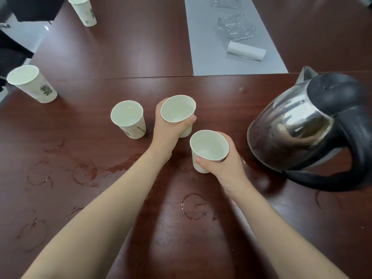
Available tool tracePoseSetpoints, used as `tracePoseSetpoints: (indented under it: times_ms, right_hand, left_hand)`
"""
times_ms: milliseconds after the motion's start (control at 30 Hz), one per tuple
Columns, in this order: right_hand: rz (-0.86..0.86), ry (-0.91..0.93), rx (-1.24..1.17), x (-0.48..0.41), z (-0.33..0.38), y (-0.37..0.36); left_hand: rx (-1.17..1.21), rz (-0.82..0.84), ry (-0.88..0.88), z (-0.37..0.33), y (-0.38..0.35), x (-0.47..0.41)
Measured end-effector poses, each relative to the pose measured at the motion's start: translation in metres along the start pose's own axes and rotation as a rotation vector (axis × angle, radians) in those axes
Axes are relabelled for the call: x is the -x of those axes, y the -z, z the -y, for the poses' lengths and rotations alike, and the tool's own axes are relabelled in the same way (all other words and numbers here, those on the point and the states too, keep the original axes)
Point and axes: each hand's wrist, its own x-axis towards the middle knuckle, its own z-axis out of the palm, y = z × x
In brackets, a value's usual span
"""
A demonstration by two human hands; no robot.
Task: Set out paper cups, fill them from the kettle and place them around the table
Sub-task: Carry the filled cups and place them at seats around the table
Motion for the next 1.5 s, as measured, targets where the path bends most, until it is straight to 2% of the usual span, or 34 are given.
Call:
tracePoseSetpoints:
  times_ms: [433, 800, 933, 1300, 1500]
  right_hand:
    - [-0.036, 0.101, -0.059, 0.023, 0.054, -0.007]
    - [-0.098, 0.172, -0.038, 0.095, 0.095, 0.009]
    - [-0.093, 0.145, -0.068, 0.129, 0.102, 0.028]
    - [-0.220, 0.198, -0.059, 0.240, 0.125, 0.135]
    - [-0.331, 0.196, -0.043, 0.321, 0.122, 0.222]
  left_hand:
    - [0.008, 0.042, -0.068, -0.058, 0.018, 0.034]
    - [-0.010, 0.205, -0.034, -0.103, 0.021, 0.104]
    - [-0.023, 0.274, -0.021, -0.111, 0.009, 0.131]
    - [0.057, 0.406, -0.092, -0.152, -0.098, 0.234]
    - [0.100, 0.570, -0.067, -0.159, -0.181, 0.305]
